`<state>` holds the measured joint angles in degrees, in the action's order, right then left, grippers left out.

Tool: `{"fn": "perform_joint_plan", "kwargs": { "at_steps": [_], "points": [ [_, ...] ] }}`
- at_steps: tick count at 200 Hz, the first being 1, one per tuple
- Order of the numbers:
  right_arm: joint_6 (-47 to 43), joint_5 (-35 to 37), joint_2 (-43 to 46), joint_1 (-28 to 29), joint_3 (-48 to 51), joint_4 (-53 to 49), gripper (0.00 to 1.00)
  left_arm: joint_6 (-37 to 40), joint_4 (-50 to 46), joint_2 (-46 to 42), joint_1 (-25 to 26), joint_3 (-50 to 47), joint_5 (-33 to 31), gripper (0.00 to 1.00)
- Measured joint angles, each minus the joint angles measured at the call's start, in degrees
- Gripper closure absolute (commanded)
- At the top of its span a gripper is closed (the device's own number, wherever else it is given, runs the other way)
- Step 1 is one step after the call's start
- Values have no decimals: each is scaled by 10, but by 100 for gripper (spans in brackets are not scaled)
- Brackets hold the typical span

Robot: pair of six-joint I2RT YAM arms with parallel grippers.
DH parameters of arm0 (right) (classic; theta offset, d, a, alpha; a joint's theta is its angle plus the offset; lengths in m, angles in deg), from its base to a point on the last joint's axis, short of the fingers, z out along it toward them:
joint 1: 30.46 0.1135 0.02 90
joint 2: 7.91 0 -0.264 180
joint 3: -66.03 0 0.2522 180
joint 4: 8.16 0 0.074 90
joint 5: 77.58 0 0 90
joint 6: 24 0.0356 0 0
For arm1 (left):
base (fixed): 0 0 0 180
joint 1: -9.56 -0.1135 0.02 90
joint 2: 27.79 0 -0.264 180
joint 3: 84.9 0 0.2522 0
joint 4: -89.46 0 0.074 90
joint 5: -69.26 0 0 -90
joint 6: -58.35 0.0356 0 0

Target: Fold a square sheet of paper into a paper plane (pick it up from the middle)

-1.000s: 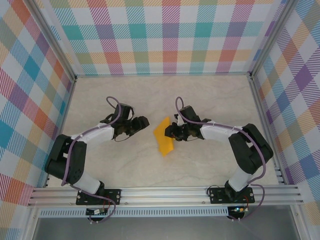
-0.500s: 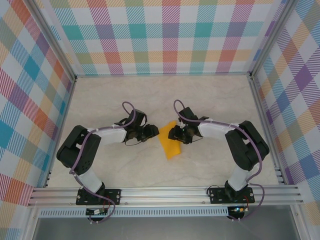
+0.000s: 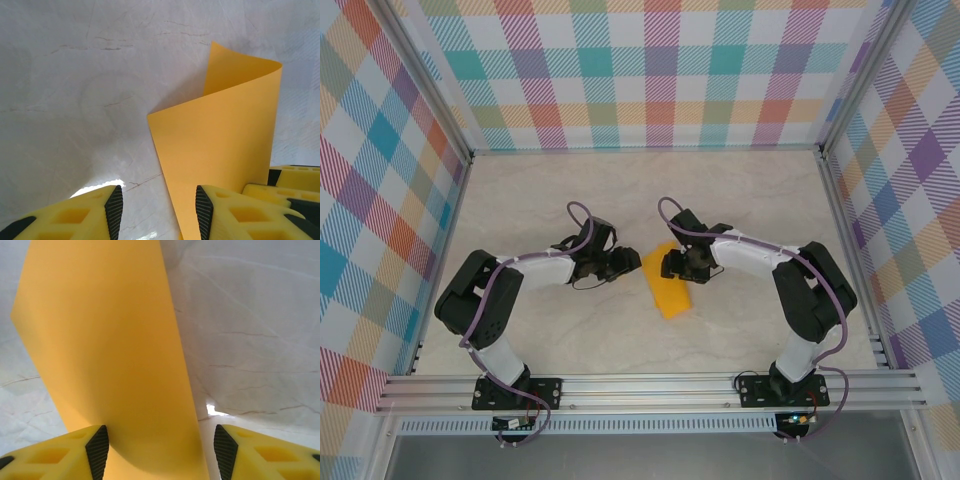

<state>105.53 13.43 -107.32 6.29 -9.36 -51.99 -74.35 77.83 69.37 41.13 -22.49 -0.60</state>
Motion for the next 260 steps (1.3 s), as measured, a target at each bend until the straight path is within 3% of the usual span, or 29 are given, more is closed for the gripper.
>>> {"fn": "perform_joint_plan", "kwargs": {
  "at_steps": [118, 194, 260],
  "points": [
    [130, 84, -11, 0, 0, -19, 46, -17, 26, 35, 26, 29, 19, 62],
    [188, 70, -42, -7, -21, -41, 41, -36, 67, 36, 28, 20, -3, 67],
    [187, 51, -42, -12, -26, -43, 36, -51, 111, 57, 29, 14, 19, 67]
  ]
}}
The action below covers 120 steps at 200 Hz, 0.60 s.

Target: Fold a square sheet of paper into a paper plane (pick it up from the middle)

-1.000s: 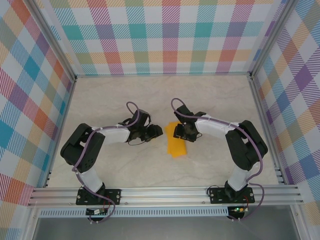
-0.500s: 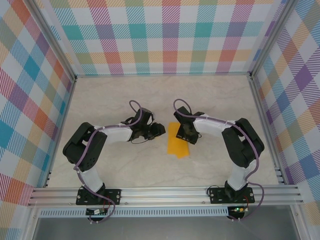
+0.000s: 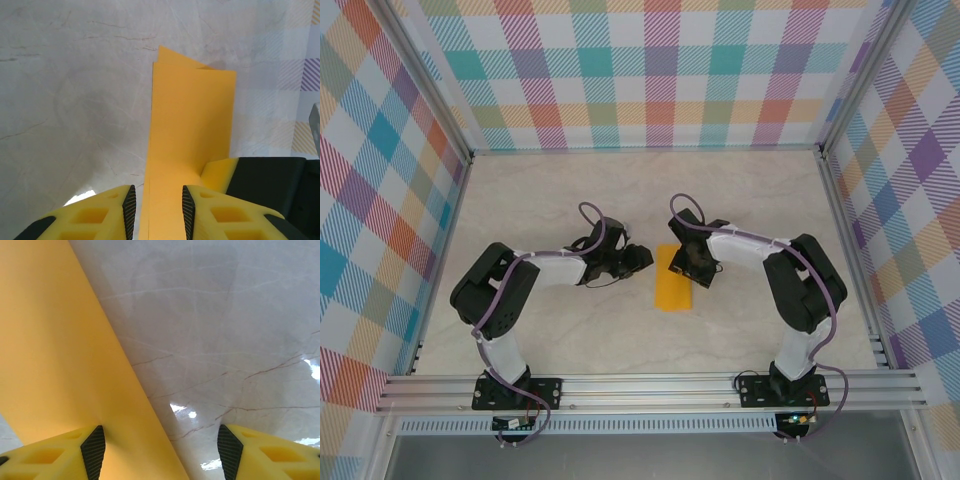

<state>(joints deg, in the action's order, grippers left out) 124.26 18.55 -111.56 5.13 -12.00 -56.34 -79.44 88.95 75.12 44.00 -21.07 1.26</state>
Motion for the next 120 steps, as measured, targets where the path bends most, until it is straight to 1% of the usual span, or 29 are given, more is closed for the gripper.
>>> {"fn": "perform_joint_plan", "kwargs": {
  "at_steps": [64, 120],
  "points": [
    [23, -3, -24, 0, -28, -28, 32, -12, 13, 16, 0, 0, 16, 72],
    [61, 2, -26, 0, -31, -31, 33, -20, 22, 31, 0, 9, 31, 75]
  ]
}}
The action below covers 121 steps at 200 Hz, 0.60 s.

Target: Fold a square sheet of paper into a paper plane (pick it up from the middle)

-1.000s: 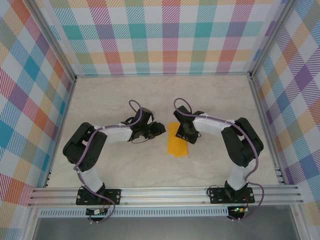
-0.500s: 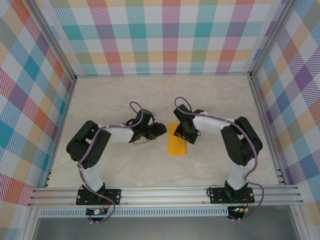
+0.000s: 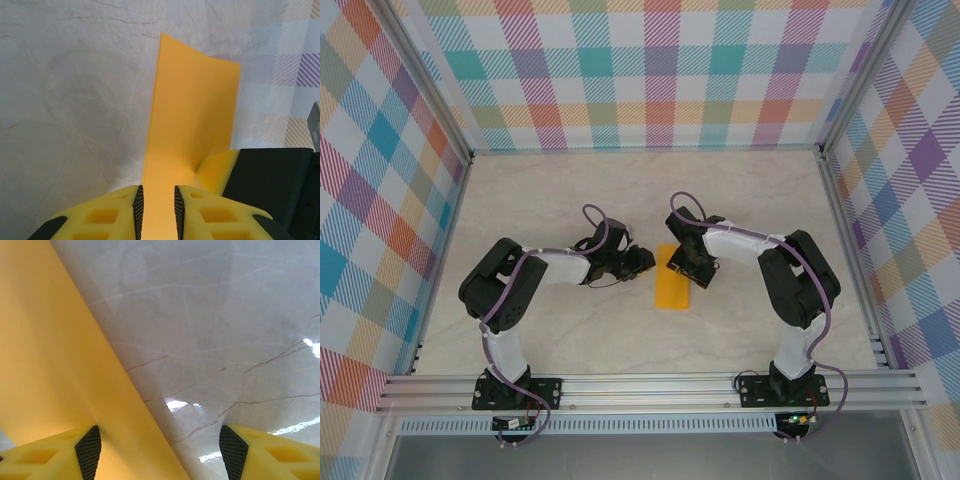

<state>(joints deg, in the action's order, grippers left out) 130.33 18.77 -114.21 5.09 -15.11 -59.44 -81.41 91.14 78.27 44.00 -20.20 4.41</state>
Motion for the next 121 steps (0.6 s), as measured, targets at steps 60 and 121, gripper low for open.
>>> {"fn": "perform_joint_plan", "kwargs": {
  "at_steps": [60, 121],
  "points": [
    [15, -4, -9, -3, -11, -10, 32, -2, 0, 1, 0, 1, 1, 76],
    [-8, -6, -13, -3, -16, -16, 32, -2, -1, 1, 0, 3, -2, 77]
  ]
}}
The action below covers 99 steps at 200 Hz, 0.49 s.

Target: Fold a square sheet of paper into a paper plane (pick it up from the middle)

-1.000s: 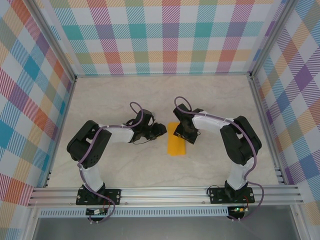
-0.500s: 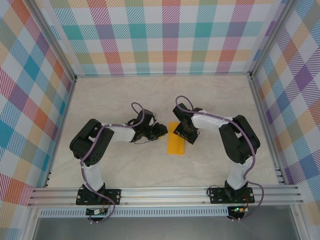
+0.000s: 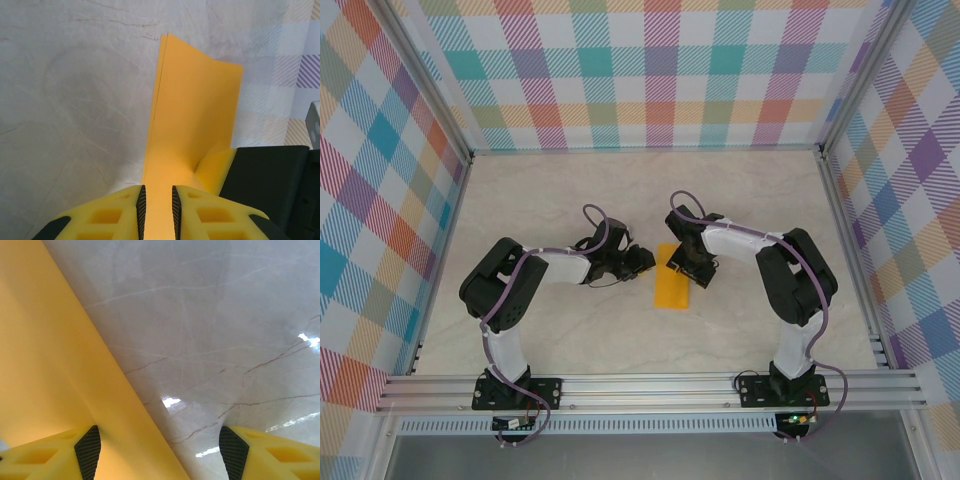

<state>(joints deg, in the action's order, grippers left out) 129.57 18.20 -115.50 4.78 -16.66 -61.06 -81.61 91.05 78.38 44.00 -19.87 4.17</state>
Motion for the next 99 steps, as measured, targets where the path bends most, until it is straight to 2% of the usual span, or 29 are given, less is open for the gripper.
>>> {"fn": "perform_joint_plan", "kwargs": {
  "at_steps": [99],
  "points": [
    [-19, -5, -10, -1, -11, -13, 32, 0, -4, 0, 0, 4, -14, 78]
  ]
}}
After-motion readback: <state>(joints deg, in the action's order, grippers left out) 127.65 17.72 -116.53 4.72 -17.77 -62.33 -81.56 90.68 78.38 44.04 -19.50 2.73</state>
